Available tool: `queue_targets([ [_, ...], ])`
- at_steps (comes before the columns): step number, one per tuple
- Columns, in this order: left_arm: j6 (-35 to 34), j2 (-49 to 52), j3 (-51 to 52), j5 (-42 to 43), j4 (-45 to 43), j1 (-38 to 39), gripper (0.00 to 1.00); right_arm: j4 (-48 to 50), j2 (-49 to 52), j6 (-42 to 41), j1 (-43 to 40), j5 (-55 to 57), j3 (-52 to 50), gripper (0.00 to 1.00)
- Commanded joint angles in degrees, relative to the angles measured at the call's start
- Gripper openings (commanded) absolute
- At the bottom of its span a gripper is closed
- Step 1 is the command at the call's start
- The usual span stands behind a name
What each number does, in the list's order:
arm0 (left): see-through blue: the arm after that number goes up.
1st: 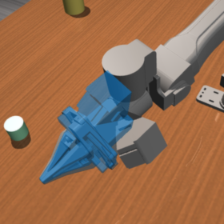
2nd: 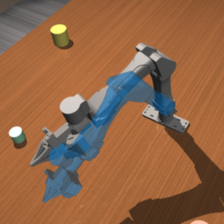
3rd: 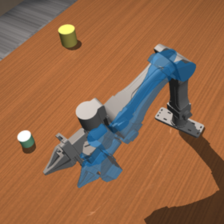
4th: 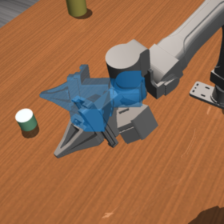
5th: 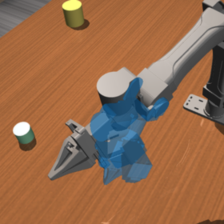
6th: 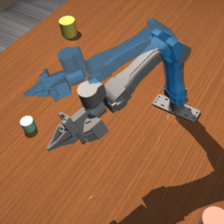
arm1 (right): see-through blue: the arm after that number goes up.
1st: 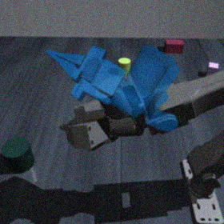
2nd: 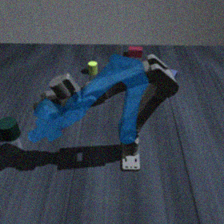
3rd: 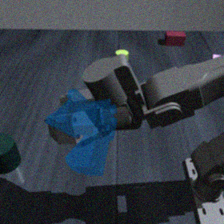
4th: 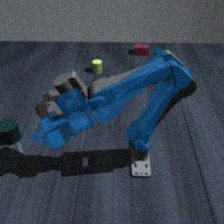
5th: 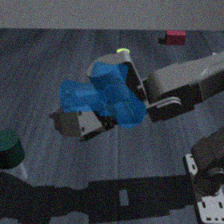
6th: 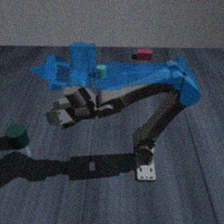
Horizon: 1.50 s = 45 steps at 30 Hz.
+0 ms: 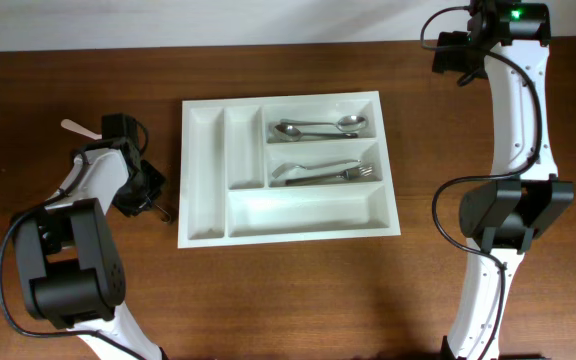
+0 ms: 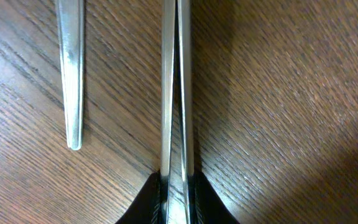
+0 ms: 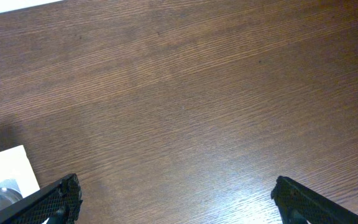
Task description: Pack container
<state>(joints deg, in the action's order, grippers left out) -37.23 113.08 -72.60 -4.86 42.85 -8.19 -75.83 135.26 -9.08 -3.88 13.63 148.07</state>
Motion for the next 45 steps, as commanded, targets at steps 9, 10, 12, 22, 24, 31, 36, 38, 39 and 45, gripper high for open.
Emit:
queue_targets([
  [9,9.1,-1.6,-4.9,-2.8,1.6,-0.1,0.02,0.1,-0.9,-0.9,0.1,0.1,0.7,0.99],
  [10,10.5,-1.8,-5.4,-3.5,1.8,-0.1,0.02,0.1,-0.9,-0.9,0.1,0.1,0.7,0.99],
  [12,14.2,-2.3,-6.3,-3.7,1.8,-0.1,0.02,0.1,-0.9,-0.9,0.1,0.1,0.7,0.99],
  [22,24.0,-5.9,-6.9,-3.7,1.3,-0.1,0.02,0.1,-0.9,-0.9,0.1,0.1,0.7,0.99],
  [24,25.9,-6.9,-7.1,-3.7,1.1,-0.1,0.02,0.1,-0.9,-0.9,0.1,0.1,0.7,0.99],
  [31,29.9,-11.6,-8.0,-0.1,0.7,0.0,0.02,0.1,-0.9,-0.9,0.1,0.1,0.7,0.99],
  [36,31.6,-14.6,-8.0,10.5,-1.1,1.7,0.02,0.1,-0.9,-0.9,0.1,0.1,0.7,0.99],
  [38,31.6,-15.0,-8.0,13.9,-1.6,3.0,0.02,0.1,-0.9,-0.9,0.1,0.1,0.7,0.99],
  [39,31.6,-15.0,-8.0,15.4,-1.8,3.8,0.02,0.1,-0.9,-0.9,0.1,0.1,0.7,0.99],
  [45,45.4,-15.0,-8.0,18.7,-2.3,11.6,0.02,0.1,-0.9,-0.9,0.1,0.1,0.7,0.99],
])
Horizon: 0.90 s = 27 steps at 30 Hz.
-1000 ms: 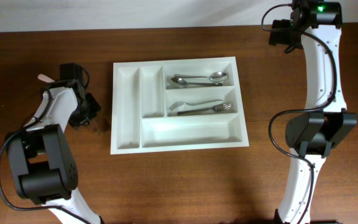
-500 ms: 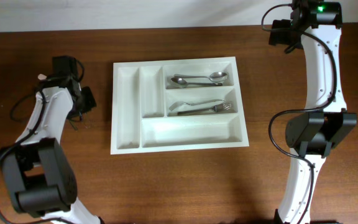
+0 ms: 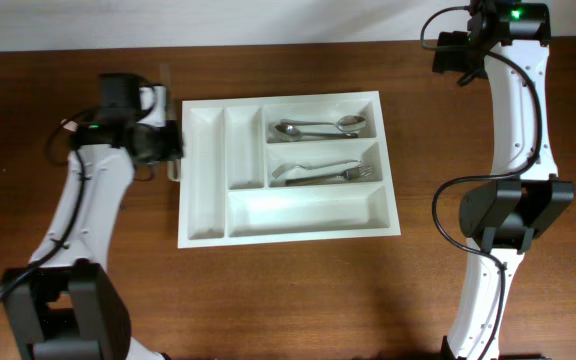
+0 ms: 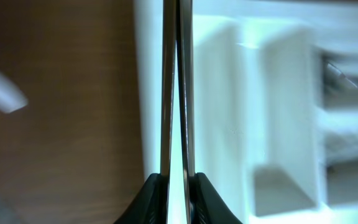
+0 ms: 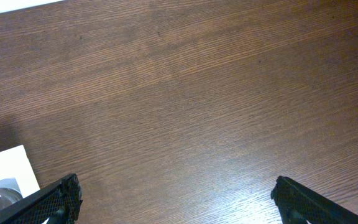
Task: Pack container
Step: 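Carry the tongs right and lower them into the tray's bottom compartment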
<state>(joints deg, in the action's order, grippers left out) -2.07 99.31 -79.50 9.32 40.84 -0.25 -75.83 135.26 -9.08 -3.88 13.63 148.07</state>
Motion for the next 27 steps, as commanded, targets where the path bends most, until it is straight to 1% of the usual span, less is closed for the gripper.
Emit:
queue_targets([
  [1,13.8,-1.2,-1.1,4.5,-0.2,5.4,0.02,0.1,-0.9,-0.9,0.1,0.1,0.7,0.99],
  [3,21.3,-1.2,-1.1,4.5,0.2,9.0,0.02,0.1,-0.9,-0.9,0.1,0.1,0.7,0.99],
  [4,27.7,-1.2,-1.1,4.4,0.8,12.0,0.02,0.1,-0.9,-0.9,0.1,0.1,0.7,0.99],
  [6,35.1,-1.2,-1.1,4.4,1.9,15.3,0.02,0.1,-0.9,-0.9,0.1,0.1,0.7,0.99],
  [10,47.1,-1.2,-1.1,4.4,3.5,20.1,0.02,0.1,-0.9,-0.9,0.1,0.1,0.7,0.99],
  [13,53.2,-0.8,-1.1,4.4,4.5,22.0,0.02,0.1,-0.9,-0.9,0.1,0.1,0.7,0.99],
  [18,59.8,0.7,-1.1,4.5,7.8,23.3,0.02,0.1,-0.9,-0.9,0.1,0.1,0.7,0.99],
  [21,62.2,2.1,-1.0,4.6,10.3,23.5,0.02,0.1,-0.9,-0.9,0.1,0.1,0.7,0.99],
  [27,62.4,5.3,-1.0,4.9,12.9,25.0,0.01,0.1,-0.9,-0.9,0.1,0.1,0.7,0.99],
])
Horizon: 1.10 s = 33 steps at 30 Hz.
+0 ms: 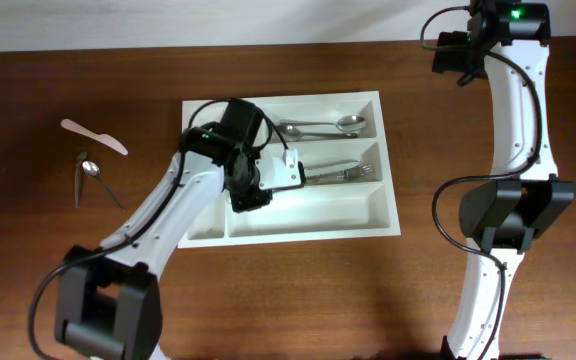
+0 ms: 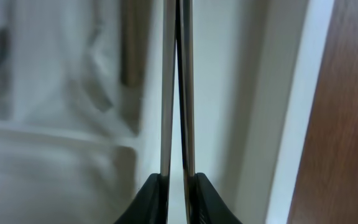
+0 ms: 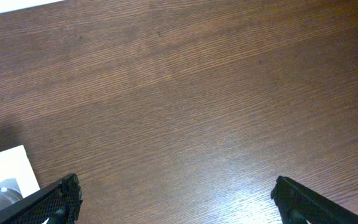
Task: Pack container
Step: 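Carry the tongs right and lower them into the tray's bottom compartment, then open the left gripper and withdraw it to the left cutlery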
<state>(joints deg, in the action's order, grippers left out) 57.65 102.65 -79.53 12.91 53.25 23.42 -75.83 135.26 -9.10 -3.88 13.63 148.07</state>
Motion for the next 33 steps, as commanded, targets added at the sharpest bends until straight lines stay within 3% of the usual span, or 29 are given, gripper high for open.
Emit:
queue_targets([
  [1,2.7,2.4,-1.0,1.3,0.5,1.9,0.01,0.1,-0.9,-0.9,0.1,0.1,0.7,0.99],
  [14,5.0,6.1,-0.9,-0.4,0.8,7.7,0.02,0.1,-0.9,-0.9,0.1,0.1,0.7,0.99],
  [15,5.0,6.2,-0.9,-1.2,0.8,7.7,0.05,0.1,-0.9,-0.9,0.1,0.1,0.7,0.99],
  [17,5.0,6.2,-0.9,-2.4,0.7,7.7,0.25,0.1,-0.9,-0.9,0.1,0.1,0.7,0.99],
  [22,5.0,6.2,-0.9,-3.3,-0.6,7.7,0.47,0.1,-0.9,-0.9,0.1,0.1,0.7,0.99],
  [30,4.7,6.2,-1.4,-3.3,-4.6,7.7,0.53,0.1,-0.9,-0.9,0.1,0.1,0.7,0.99],
  [33,0.0,6.2,-3.4,-5.1,-7.2,7.7,0.52,0.1,-0.9,-0.9,0.1,0.1,0.7,0.99],
])
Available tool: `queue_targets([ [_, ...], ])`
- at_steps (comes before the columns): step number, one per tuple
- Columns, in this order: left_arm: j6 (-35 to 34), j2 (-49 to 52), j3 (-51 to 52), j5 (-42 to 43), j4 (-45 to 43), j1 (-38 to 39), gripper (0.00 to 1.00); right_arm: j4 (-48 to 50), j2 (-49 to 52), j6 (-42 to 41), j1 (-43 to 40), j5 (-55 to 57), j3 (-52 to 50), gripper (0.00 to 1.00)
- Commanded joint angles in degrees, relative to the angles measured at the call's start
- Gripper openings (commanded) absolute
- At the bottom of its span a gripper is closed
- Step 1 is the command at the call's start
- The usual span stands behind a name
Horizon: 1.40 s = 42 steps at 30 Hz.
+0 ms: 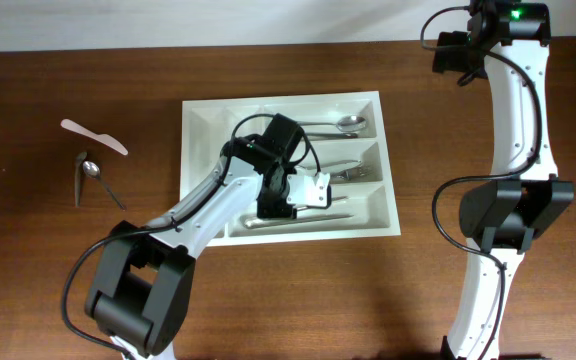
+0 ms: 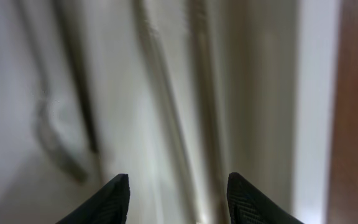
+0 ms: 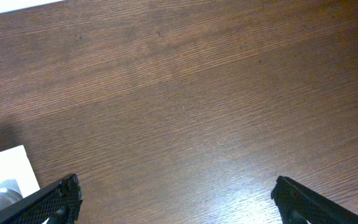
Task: Pack container
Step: 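Open the left gripper and withdraw it to the left cutlery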
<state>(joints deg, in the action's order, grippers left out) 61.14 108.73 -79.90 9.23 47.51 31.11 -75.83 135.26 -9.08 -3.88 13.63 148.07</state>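
The white cutlery tray (image 1: 206, 232) lies mid-table. A spoon (image 1: 330, 125) is in its back right compartment and forks (image 1: 353, 172) in the one below. My left gripper (image 1: 286, 200) hovers open over the long front compartment, where thin silver cutlery (image 1: 298, 221) lies. In the left wrist view the gripper (image 2: 178, 194) shows blurred silver handles (image 2: 166, 106) lying below its spread fingers. My right gripper (image 3: 176, 200) is open over bare wood, and in the overhead view the right gripper (image 1: 456, 55) is at the far right.
Left of the tray on the table lie a white plastic knife (image 1: 94, 137), a small spoon (image 1: 88, 170) and a dark thin utensil (image 1: 111, 192). The tray's two narrow left compartments (image 1: 240, 148) hold nothing. The right arm stands along the table's right side.
My left gripper was shut on thin silver cutlery over the tray's middle. It is now open over the long front compartment, and the cutlery lies there. The right arm has not moved.
My left gripper was shut on thin silver cutlery at the table's left, beside the loose utensils. It then held it at the tray's left edge, then over the tray's middle. Now the gripper is open and the cutlery rests in the front compartment.
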Motion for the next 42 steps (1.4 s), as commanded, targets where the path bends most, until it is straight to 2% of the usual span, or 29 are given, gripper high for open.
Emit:
queue_targets([
  [1,-5.4,0.1,-4.3,-2.5,-2.0,0.0,0.52,0.1,-0.9,-0.9,0.1,0.1,0.7,0.99],
  [7,-16.2,0.1,-15.6,-15.0,-3.9,-1.0,0.52,0.1,-0.9,-0.9,0.1,0.1,0.7,0.99],
  [9,-20.2,0.1,-18.9,-18.7,-4.3,-2.3,0.63,0.1,-0.9,-0.9,0.1,0.1,0.7,0.99],
  [10,-22.1,0.1,-20.6,-19.8,-4.3,-3.4,0.69,0.1,-0.9,-0.9,0.1,0.1,0.7,0.99],
  [11,-24.2,0.1,-22.1,-20.2,-4.3,-5.1,0.7,0.1,-0.9,-0.9,0.1,0.1,0.7,0.99],
  [16,-35.7,0.1,-22.9,-20.2,-3.3,-14.0,0.7,0.1,-0.9,-0.9,0.1,0.1,0.7,0.99],
  [19,-45.7,0.1,-22.9,-20.2,-0.4,-20.6,0.79,0.1,-0.9,-0.9,0.1,0.1,0.7,0.99],
  [21,-50.5,0.1,-22.9,-18.7,2.2,-25.0,0.92,0.1,-0.9,-0.9,0.1,0.1,0.7,0.99],
  [23,-51.5,0.1,-22.9,-15.8,5.1,-28.7,0.91,0.1,-0.9,-0.9,0.1,0.1,0.7,0.99],
  [25,-51.5,0.1,-22.9,-13.3,7.1,-31.5,0.76,0.1,-0.9,-0.9,0.1,0.1,0.7,0.99],
  [27,-51.5,0.1,-22.9,-9.4,9.6,-33.8,0.7,0.1,-0.9,-0.9,0.1,0.1,0.7,0.99],
  [28,-51.5,0.1,-22.9,-7.4,11.6,-34.7,0.72,0.1,-0.9,-0.9,0.1,0.1,0.7,0.99],
  [29,-51.5,0.1,-22.9,-5.8,13.0,-35.5,0.8,0.1,-0.9,-0.9,0.1,0.1,0.7,0.99],
  [30,-51.5,0.1,-22.9,-4.4,13.9,-36.0,0.84,0.1,-0.9,-0.9,0.1,0.1,0.7,0.99],
  [31,-51.5,0.2,-22.8,-3.3,14.6,-36.6,1.0,0.1,-0.9,-0.9,0.1,0.1,0.7,0.99],
  [38,-50.0,1.2,-20.1,-4.7,15.0,-38.5,0.99,0.1,-0.9,-0.9,0.1,0.1,0.7,0.99],
  [39,-50.9,1.9,-19.7,-5.7,15.0,-38.7,0.99,0.1,-0.9,-0.9,0.1,0.1,0.7,0.99],
  [42,-60.2,4.7,-18.9,-12.2,15.1,-39.6,0.99,0.1,-0.9,-0.9,0.1,0.1,0.7,0.99],
])
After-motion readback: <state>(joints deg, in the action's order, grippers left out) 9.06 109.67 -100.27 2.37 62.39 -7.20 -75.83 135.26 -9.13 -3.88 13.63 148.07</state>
